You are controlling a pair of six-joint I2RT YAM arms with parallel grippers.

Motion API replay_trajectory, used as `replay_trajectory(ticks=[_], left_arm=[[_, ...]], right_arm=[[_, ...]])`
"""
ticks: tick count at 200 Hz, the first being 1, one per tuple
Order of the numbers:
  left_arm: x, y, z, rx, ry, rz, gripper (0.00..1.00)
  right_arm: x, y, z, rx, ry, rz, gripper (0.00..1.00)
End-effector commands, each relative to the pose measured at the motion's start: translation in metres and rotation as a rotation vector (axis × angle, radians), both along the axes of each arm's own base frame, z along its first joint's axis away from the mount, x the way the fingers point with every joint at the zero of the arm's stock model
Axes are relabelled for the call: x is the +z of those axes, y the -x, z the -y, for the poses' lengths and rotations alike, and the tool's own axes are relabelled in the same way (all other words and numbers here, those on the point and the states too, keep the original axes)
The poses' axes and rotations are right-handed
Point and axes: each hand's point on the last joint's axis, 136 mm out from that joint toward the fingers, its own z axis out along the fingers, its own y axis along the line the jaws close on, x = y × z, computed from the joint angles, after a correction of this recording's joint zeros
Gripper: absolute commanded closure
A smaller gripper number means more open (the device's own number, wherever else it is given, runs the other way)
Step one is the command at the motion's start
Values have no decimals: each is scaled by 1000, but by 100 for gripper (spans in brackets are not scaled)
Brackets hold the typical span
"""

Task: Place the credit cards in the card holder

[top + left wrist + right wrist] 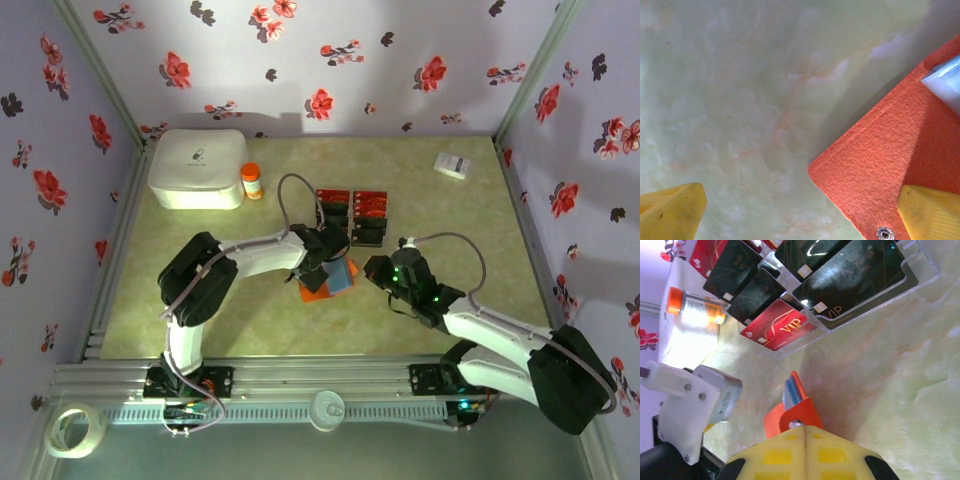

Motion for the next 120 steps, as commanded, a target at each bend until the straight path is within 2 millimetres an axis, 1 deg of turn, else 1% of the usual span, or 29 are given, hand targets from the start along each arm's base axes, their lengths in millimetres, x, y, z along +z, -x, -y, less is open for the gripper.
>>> replay_trajectory(ticks=[1, 14, 23, 31, 46, 69, 94, 120], left_arm=[[-16, -9, -26, -15, -151, 19, 0], [-15, -10, -26, -20, -153, 21, 0], [-13, -11, -26, -21, -151, 23, 0], [-13, -11, -26, -23, -151, 24, 0], [-11, -11, -24, -25, -146, 27, 0], [-10, -12, -23, -25, -144, 29, 0], [-9, -13, -22, -28, -140, 32, 0], [-9, -14, -21, -33, -139, 34, 0]], right_arm=[[-6, -1, 1, 39, 103, -1, 78], [-7, -4, -2, 61, 138, -1, 63], [-9, -6, -5, 80, 159, -4, 54], [-11, -6, -8, 98, 171, -7, 48], [-13, -9, -15, 130, 179, -8, 42], [-16, -11, -23, 164, 202, -11, 37], [-17, -13, -30, 184, 215, -8, 35], [-21, -17, -32, 189, 235, -13, 35]])
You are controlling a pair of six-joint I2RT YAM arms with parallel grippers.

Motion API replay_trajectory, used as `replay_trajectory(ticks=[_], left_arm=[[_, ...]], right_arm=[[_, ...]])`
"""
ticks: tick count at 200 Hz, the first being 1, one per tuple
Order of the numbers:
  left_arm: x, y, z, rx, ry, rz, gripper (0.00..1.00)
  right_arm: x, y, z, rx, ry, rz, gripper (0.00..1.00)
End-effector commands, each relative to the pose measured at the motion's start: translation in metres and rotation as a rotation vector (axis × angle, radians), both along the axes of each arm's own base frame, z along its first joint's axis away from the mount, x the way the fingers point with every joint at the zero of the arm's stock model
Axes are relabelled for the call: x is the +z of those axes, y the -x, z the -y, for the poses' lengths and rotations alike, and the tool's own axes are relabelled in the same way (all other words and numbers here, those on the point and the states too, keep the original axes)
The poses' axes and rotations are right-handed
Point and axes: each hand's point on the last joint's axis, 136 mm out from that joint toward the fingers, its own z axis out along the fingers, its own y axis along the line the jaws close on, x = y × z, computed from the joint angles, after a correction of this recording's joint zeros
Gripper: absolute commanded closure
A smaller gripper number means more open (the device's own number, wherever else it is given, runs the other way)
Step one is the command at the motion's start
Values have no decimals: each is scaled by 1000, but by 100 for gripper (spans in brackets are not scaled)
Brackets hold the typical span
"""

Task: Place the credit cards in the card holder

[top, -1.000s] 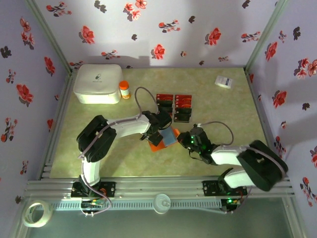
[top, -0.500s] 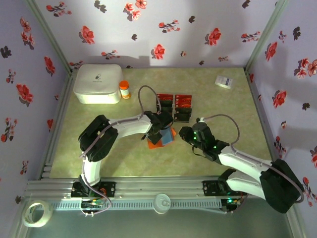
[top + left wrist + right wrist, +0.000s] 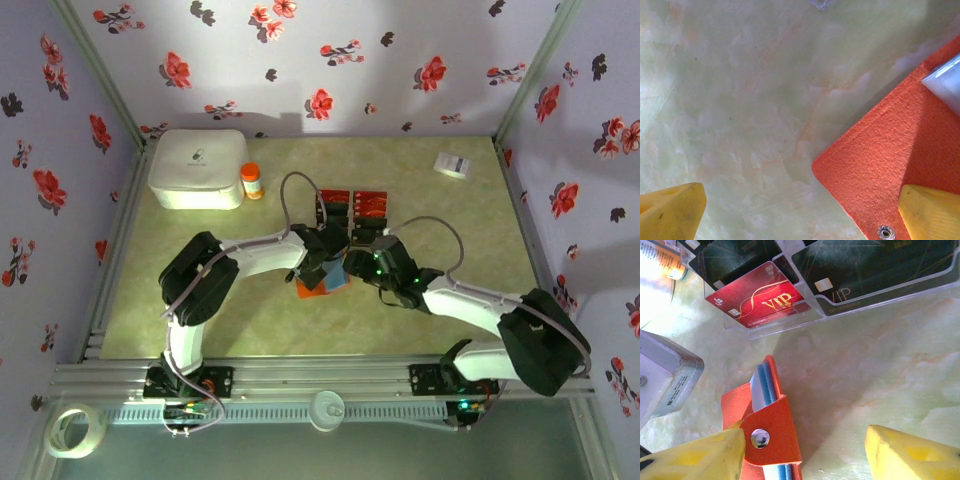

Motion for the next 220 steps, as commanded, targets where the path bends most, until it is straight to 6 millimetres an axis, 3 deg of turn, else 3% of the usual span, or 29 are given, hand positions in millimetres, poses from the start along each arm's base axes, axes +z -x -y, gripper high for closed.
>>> replay_trajectory(ticks=[1, 37, 90, 159, 183, 220], left_arm=[[-13, -5, -18, 6, -96, -4, 0], [-14, -6, -17, 3, -97, -5, 0], [-15, -5, -17, -1, -97, -7, 0], [-14, -5, -17, -2, -94, -6, 0], [-14, -5, -18, -1, -91, -6, 0], [-14, -4, -16, 3, -83, -9, 0]], right_arm=[[4, -6, -7, 30, 28, 20, 35], [10, -12, -12, 34, 23, 30, 35], [26, -4, -15, 47, 20, 59, 34], [3, -12, -16, 37, 98, 29, 35], [-2, -14, -8, 22, 136, 28, 48], [-6, -11, 1, 1, 144, 20, 95]])
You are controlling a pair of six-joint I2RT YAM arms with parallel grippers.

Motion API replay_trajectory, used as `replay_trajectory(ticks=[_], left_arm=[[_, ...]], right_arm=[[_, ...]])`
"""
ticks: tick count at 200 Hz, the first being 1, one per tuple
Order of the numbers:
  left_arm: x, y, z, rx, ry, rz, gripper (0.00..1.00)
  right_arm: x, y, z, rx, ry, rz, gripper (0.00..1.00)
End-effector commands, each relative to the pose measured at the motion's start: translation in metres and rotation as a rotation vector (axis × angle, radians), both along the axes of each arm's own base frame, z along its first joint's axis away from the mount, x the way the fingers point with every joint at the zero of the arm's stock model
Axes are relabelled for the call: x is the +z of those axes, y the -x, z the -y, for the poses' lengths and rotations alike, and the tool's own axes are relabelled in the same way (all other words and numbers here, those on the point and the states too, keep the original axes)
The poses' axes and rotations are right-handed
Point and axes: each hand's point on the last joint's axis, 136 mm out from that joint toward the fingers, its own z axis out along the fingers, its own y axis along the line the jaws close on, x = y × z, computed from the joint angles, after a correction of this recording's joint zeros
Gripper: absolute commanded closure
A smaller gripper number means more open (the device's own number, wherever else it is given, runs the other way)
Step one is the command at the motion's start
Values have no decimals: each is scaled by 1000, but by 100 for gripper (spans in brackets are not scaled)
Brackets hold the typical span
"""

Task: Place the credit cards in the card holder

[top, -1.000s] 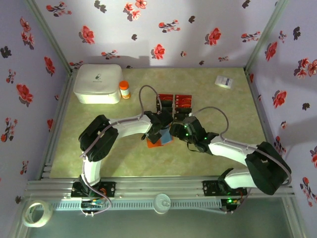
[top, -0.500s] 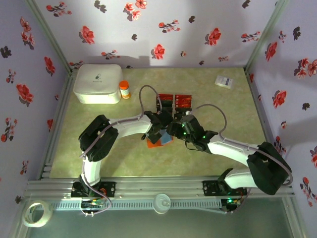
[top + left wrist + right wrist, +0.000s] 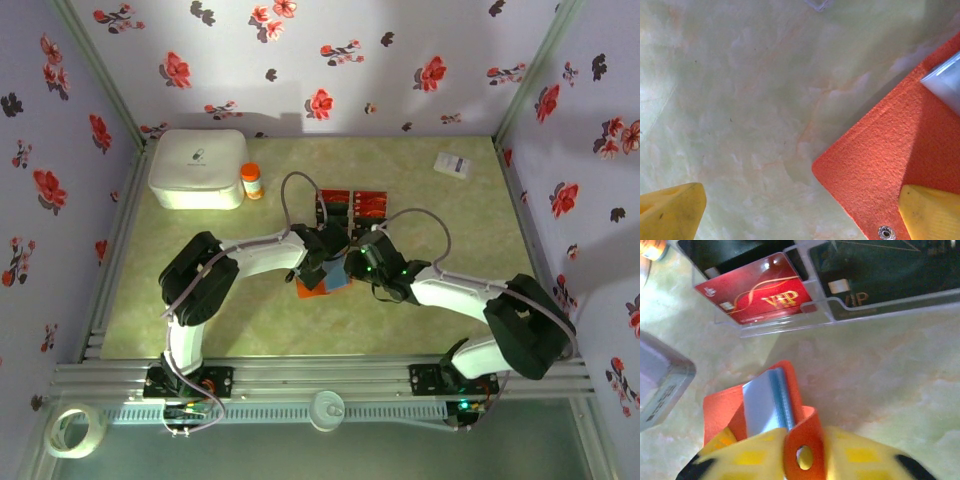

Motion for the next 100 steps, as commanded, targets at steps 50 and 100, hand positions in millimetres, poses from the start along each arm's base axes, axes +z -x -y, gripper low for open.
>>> replay_trajectory(ticks=[50, 100], left_arm=[[-9, 3, -4, 104, 40, -78, 0], [-5, 11, 13, 246, 214, -162, 0]], right_arm=[[-4, 8, 13, -37, -13, -6, 100], [-11, 19, 18, -69, -70, -27, 100]])
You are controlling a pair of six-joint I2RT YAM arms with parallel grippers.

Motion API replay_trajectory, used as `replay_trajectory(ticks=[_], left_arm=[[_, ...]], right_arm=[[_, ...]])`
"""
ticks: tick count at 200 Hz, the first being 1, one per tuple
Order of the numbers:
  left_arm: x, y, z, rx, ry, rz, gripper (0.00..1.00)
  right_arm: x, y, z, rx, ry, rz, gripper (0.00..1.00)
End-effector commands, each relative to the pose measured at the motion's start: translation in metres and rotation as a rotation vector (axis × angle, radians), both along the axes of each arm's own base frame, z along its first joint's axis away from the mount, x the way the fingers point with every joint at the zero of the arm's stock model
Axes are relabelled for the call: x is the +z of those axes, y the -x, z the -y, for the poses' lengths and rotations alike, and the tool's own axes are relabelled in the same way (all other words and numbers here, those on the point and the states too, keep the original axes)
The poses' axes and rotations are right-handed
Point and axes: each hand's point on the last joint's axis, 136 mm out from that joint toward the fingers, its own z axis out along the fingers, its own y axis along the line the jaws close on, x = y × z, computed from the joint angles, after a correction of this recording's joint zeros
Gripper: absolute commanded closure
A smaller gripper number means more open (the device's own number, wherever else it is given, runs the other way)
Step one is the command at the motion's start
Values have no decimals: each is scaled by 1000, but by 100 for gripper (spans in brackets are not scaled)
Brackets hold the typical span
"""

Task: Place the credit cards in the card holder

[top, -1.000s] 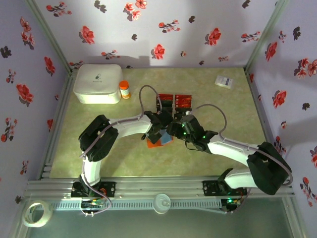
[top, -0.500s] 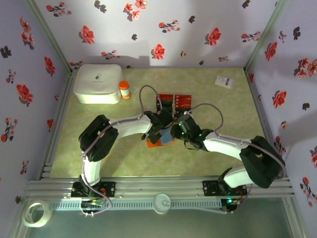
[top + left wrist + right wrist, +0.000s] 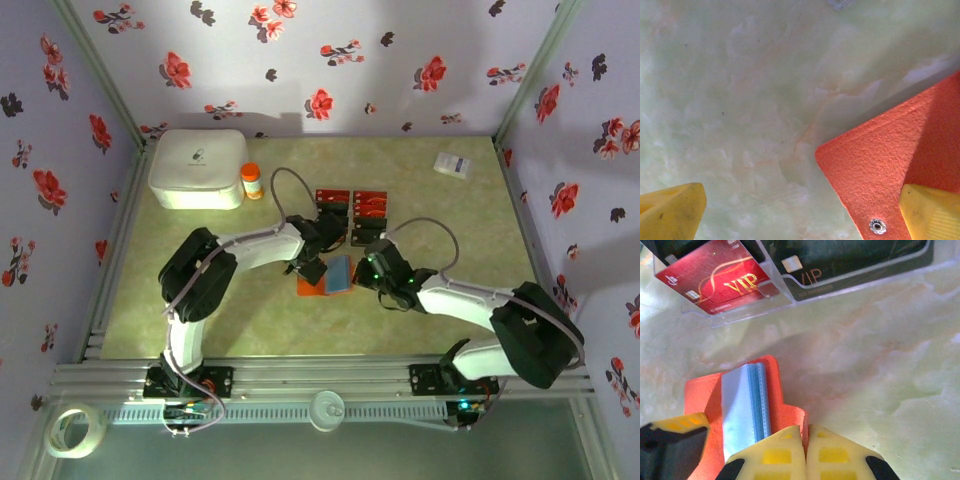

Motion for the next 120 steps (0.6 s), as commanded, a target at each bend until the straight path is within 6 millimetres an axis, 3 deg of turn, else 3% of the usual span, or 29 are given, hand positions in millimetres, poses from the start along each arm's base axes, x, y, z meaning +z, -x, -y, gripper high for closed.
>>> replay_trajectory(ticks=[1, 43, 86, 120], left_arm=[[-4, 11, 10, 98, 92, -76, 0], [-8, 18, 13, 185, 168, -98, 0], [-14, 25, 2, 253, 186, -81, 0], [-14, 26, -6, 303, 203, -46, 0]], right_arm=[[4, 3, -1, -27, -61, 6, 100], [-6, 11, 8, -59, -81, -8, 100], [-18, 18, 10, -69, -98, -33, 100], [-13, 21, 15, -75, -109, -21, 73]])
